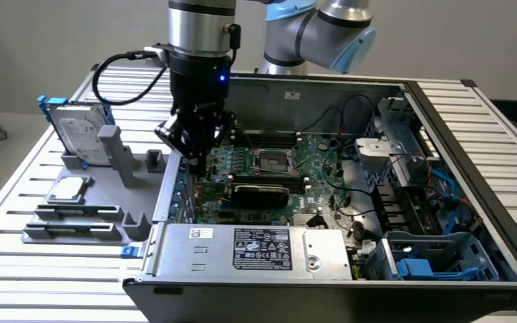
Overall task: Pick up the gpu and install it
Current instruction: 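Press down on the gpu until it lock into place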
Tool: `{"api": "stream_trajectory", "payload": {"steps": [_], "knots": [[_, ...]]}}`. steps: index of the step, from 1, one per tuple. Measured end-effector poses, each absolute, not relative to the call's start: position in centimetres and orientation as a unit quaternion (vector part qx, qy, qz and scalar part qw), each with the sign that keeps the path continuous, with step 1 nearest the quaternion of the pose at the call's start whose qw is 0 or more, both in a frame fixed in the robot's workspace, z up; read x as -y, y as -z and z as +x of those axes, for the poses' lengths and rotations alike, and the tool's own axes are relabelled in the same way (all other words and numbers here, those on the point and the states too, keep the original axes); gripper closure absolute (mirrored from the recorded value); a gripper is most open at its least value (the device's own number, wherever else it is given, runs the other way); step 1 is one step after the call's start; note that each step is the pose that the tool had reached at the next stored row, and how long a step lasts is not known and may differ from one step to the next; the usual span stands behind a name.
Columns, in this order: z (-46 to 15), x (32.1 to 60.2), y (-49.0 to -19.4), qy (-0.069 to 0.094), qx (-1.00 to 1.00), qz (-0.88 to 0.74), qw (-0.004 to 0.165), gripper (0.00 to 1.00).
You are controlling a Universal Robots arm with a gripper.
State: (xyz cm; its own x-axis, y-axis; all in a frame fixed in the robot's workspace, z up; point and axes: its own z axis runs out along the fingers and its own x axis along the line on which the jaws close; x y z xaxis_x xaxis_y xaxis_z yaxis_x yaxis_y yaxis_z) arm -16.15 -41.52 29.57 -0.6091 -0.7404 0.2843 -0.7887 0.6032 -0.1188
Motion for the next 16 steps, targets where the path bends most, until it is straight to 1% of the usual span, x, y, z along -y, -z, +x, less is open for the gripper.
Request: {"api": "stream_trajectory", "payload": {"steps": [10,16], "knots": [[-16.15,41.51,-29.67,-0.116,0.904,0.398,0.103,0.89],[-16.14,41.50,-29.56,-0.116,0.915,0.375,0.097,0.89]]}}
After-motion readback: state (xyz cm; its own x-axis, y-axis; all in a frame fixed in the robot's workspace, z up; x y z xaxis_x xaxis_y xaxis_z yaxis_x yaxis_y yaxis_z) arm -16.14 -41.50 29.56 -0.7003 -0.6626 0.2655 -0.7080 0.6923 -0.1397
